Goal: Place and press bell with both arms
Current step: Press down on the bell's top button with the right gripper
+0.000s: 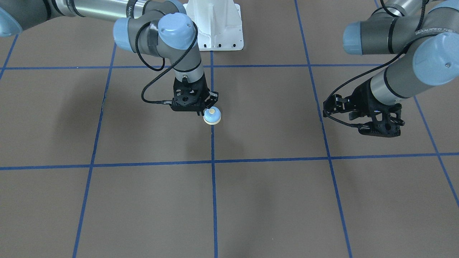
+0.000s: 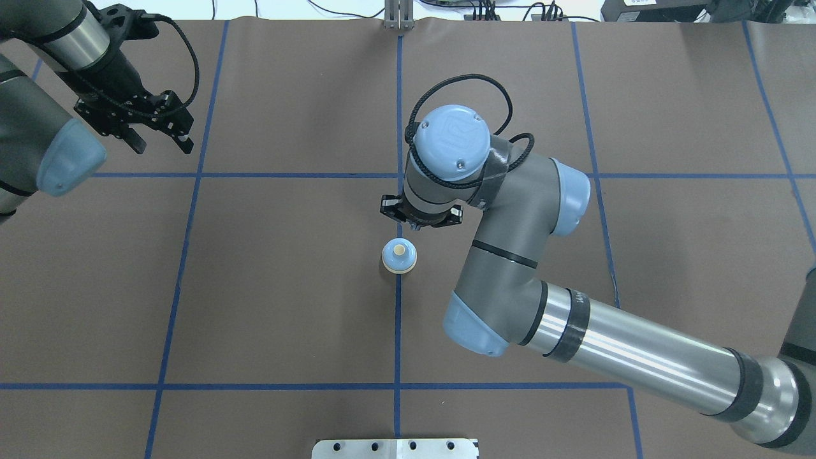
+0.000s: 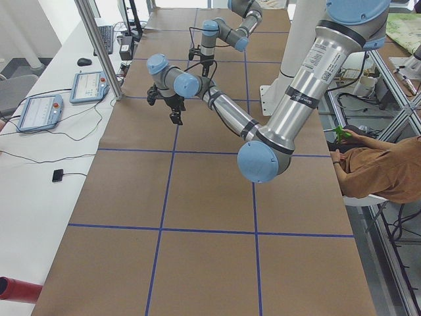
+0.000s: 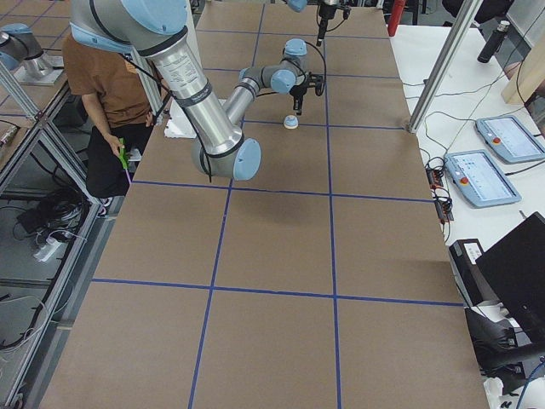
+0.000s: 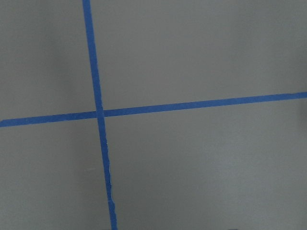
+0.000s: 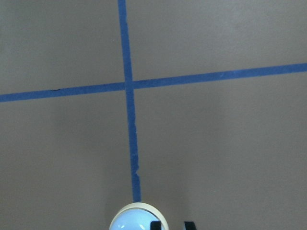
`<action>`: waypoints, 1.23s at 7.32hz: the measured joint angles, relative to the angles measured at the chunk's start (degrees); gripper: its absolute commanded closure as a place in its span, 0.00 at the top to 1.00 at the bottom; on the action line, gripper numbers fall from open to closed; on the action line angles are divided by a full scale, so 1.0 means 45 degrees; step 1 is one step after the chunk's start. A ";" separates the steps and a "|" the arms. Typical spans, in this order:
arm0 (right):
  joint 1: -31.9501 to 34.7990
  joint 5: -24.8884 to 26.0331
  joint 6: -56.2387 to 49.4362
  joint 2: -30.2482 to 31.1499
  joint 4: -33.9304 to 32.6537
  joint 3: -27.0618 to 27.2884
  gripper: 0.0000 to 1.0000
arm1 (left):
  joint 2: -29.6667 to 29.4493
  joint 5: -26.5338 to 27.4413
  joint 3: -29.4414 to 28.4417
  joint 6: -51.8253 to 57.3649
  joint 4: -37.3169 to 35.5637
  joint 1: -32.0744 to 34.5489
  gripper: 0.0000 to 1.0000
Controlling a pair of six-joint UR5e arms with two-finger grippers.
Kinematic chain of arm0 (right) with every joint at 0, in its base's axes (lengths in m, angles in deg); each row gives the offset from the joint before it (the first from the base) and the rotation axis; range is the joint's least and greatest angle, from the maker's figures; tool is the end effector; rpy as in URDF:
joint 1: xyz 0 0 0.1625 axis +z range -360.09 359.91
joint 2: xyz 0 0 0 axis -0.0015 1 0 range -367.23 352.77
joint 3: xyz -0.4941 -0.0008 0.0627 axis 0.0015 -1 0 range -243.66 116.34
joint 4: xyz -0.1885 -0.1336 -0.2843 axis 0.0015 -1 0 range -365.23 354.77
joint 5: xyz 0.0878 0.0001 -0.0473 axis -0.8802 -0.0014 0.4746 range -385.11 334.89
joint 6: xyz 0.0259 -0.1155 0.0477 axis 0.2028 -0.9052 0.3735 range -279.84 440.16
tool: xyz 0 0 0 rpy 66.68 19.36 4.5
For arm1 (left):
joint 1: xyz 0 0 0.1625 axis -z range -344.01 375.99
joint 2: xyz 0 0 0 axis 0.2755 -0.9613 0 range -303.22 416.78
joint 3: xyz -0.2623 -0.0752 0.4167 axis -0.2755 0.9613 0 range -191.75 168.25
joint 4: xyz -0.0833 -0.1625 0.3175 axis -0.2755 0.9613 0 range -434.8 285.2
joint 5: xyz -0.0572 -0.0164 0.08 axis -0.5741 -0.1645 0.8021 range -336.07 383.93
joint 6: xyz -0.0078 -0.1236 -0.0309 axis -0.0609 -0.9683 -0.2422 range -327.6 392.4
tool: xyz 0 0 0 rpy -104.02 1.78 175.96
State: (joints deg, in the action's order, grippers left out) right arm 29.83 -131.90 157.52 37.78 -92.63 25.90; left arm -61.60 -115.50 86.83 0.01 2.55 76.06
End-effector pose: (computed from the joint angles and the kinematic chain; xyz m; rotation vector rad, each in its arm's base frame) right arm -0.6042 -0.4591 0.2853 0.0391 -0.8619 0.1619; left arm 0.2851 -0.5679 0.4301 -0.0993 0.9319 0.1432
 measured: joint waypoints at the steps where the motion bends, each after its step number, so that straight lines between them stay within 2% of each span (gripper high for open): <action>1: -0.0251 0.0007 0.0253 -0.0212 -0.0018 -0.0352 0.00 | 0.0025 0.0004 0.0016 0.0008 -0.0001 0.0005 0.87; 9: -0.0840 0.0048 0.0534 -0.0559 0.0335 -0.1275 0.00 | 0.0044 0.0039 0.0102 0.0002 -0.0006 -0.0006 0.88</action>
State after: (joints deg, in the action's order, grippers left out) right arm 26.05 -131.68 159.92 35.27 -91.12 20.17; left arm -61.40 -115.32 87.29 0.02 2.53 76.03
